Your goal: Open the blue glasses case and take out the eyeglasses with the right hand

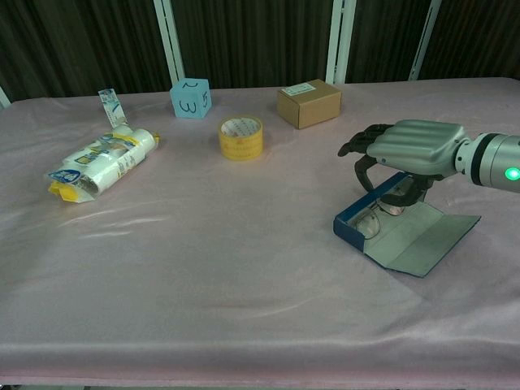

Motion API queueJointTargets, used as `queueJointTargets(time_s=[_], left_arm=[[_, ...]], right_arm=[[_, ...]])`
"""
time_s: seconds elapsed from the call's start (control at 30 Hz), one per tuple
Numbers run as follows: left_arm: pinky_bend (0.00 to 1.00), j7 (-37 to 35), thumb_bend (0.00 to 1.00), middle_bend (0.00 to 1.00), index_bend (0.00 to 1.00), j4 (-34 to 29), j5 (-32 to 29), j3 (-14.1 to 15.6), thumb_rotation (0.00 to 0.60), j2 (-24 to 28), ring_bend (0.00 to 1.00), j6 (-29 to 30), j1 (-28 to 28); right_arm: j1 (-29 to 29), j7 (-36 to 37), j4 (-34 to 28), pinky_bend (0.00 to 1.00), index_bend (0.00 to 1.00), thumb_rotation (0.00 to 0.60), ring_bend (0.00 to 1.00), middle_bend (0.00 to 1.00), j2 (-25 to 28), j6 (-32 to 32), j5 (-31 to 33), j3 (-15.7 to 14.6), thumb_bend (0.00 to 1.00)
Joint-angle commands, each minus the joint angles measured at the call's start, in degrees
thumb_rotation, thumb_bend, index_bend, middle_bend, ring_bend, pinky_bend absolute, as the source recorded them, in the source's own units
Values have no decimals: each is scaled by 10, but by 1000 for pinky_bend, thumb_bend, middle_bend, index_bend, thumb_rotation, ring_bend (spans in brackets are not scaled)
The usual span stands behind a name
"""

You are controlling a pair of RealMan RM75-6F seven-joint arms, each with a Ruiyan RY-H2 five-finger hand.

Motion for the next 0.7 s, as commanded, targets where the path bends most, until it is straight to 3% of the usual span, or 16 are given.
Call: queueJointTargets(time_s=[0.03, 0.7], left_arm=[[57, 0, 426, 0, 0, 0, 0, 0, 600, 0, 0, 0, 0], [56, -9, 425, 0, 0, 3, 3, 0, 600, 1, 0, 4, 1]], right_arm=[[0, -1, 1, 0, 627, 600, 0, 184, -2, 1, 1, 0, 530], [2, 19, 5, 0, 713, 600, 0, 184, -9, 10, 3, 4, 530]])
